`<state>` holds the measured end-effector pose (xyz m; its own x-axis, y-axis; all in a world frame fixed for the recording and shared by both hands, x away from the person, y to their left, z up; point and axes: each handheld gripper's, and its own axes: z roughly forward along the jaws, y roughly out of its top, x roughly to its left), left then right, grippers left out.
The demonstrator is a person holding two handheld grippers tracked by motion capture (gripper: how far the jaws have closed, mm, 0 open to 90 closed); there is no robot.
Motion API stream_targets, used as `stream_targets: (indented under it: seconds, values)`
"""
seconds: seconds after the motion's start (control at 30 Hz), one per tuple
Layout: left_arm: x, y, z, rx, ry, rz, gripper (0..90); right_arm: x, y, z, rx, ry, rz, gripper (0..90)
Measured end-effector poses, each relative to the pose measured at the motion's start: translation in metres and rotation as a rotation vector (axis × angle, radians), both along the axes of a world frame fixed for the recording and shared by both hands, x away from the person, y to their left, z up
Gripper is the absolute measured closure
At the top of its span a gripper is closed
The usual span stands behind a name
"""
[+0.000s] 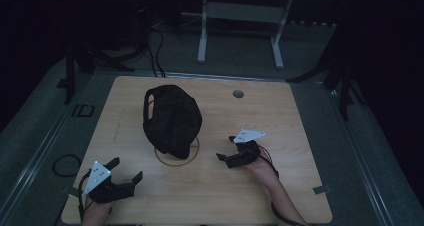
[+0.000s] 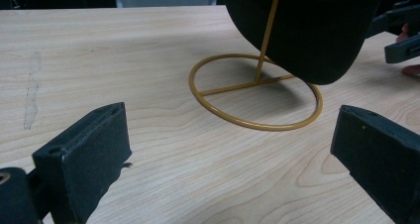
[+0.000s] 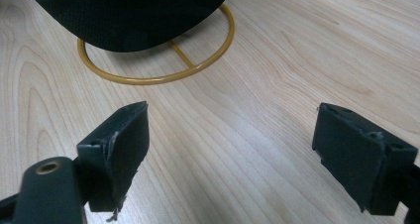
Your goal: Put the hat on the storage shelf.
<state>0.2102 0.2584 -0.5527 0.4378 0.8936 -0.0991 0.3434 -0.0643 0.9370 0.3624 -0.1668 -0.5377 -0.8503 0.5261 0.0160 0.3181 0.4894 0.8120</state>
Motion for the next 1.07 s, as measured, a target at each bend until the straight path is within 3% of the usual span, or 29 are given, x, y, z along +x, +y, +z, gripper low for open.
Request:
stream_targets:
  seconds: [1.07]
  values:
    - [0.000, -0.001, -0.001, 0.008, 0.000, -0.009, 2.3, -0.011, -0.022, -0.014, -0.008, -0.010, -0.033, 14.4]
